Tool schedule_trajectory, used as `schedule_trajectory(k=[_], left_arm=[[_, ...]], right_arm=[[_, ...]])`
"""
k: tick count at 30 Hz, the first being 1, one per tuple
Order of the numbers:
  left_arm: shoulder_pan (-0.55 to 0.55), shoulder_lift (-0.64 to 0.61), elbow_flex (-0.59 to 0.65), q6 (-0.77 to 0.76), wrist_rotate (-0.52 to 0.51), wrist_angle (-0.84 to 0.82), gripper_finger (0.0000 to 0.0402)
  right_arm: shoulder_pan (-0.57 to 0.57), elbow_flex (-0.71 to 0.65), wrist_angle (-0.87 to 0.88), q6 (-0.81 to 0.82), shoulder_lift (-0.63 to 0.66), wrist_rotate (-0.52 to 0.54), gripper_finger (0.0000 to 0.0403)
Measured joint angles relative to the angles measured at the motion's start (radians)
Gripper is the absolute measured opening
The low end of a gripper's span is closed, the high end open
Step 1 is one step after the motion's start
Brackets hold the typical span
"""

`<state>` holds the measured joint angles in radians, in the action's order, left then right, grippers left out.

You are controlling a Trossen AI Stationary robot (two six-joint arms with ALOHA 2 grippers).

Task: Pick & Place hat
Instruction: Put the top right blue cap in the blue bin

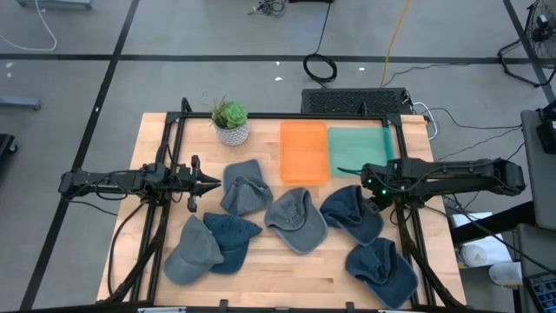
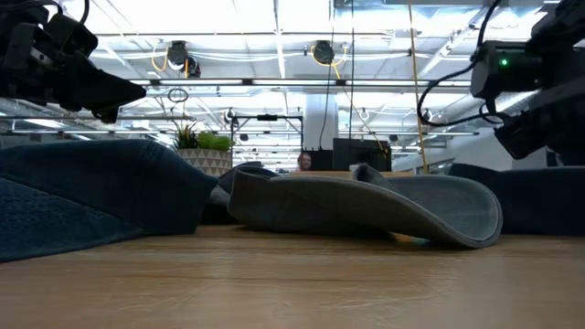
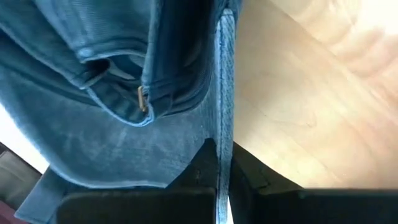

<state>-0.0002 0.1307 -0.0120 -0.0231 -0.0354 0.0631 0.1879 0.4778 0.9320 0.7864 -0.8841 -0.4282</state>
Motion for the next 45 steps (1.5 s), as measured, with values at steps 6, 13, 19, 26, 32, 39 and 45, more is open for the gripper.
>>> schedule_trajectory(k=[6, 13, 19, 26, 32, 39, 45], left_arm=[[0.000, 0.000, 0.000, 0.000, 0.000, 0.000, 0.0051], [0.000, 0.000, 0.000, 0.000, 0.000, 0.000, 0.0051], [0.000, 0.000, 0.000, 0.000, 0.000, 0.000, 0.0051], [0.000, 0.000, 0.000, 0.000, 0.000, 0.000, 0.0051], [0.000, 0.000, 0.000, 0.000, 0.000, 0.000, 0.0051], [0.000, 0.000, 0.000, 0.000, 0.000, 0.000, 0.0051], [0.000, 0.000, 0.000, 0.000, 0.000, 0.000, 0.0051]], right_arm=[[0.000, 0.069, 0.016, -0.014, 0.000, -0.015, 0.0001], [0.000, 0.186, 0.137, -0.045, 0.000, -0.019, 0.0001], [0.000, 0.313, 0.279, -0.074, 0.000, -0.007, 0.0000], [0.000, 0.483, 0.350, -0.100, 0.000, 0.089, 0.0000], [0.000, 0.602, 0.331, -0.123, 0.000, 0.210, 0.0000], [0.000, 0.664, 0.219, -0.166, 0.001, 0.346, 0.0000], [0.000, 0.658, 0.068, -0.235, -0.014, 0.451, 0.0000]])
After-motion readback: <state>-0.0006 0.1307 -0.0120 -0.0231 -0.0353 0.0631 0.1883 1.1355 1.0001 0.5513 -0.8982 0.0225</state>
